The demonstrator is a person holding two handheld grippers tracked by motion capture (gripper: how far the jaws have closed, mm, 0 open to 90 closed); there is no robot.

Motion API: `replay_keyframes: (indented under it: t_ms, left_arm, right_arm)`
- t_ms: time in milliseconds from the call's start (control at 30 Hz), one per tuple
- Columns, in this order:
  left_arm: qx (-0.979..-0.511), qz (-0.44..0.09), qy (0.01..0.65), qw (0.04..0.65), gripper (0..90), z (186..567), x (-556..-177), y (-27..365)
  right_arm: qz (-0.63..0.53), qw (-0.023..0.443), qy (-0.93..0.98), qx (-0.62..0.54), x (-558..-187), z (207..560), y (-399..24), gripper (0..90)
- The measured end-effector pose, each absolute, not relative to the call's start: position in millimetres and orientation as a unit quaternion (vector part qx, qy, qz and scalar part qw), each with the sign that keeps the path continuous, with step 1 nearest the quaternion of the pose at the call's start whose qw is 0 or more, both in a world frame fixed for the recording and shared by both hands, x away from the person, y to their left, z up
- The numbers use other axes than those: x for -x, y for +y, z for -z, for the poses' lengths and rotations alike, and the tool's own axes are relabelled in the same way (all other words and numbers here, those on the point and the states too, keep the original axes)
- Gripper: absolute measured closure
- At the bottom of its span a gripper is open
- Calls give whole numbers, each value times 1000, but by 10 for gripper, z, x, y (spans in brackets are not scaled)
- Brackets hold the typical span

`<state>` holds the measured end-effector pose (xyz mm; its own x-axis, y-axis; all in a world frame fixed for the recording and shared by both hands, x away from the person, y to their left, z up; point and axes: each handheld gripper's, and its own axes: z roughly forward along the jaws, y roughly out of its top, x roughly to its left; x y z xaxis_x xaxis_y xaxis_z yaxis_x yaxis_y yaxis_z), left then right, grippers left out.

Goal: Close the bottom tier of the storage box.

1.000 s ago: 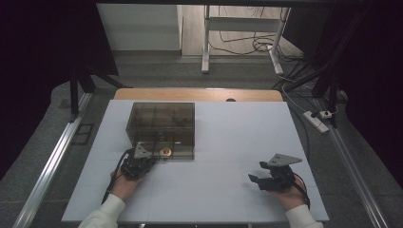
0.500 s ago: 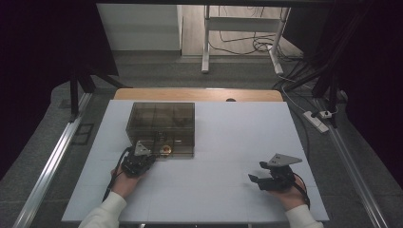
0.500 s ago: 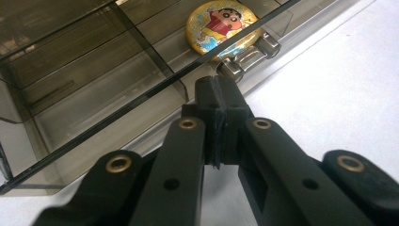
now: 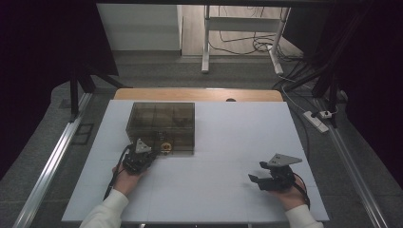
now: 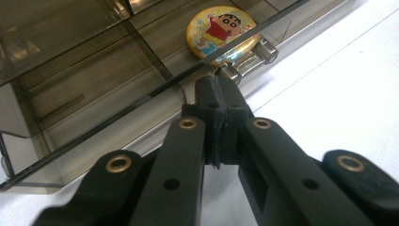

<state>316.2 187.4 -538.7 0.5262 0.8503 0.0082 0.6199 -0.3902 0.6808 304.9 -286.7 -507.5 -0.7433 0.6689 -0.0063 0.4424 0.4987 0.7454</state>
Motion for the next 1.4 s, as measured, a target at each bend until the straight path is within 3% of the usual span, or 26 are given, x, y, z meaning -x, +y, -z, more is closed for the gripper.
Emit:
replay_keyframes:
  t_ms: [1400]
  left_arm:
    - [-803,-190,466,320,892,5393,-3401,1871]
  right_arm:
    - [-381,148,853,-323,-3049,5072,-2872,294]
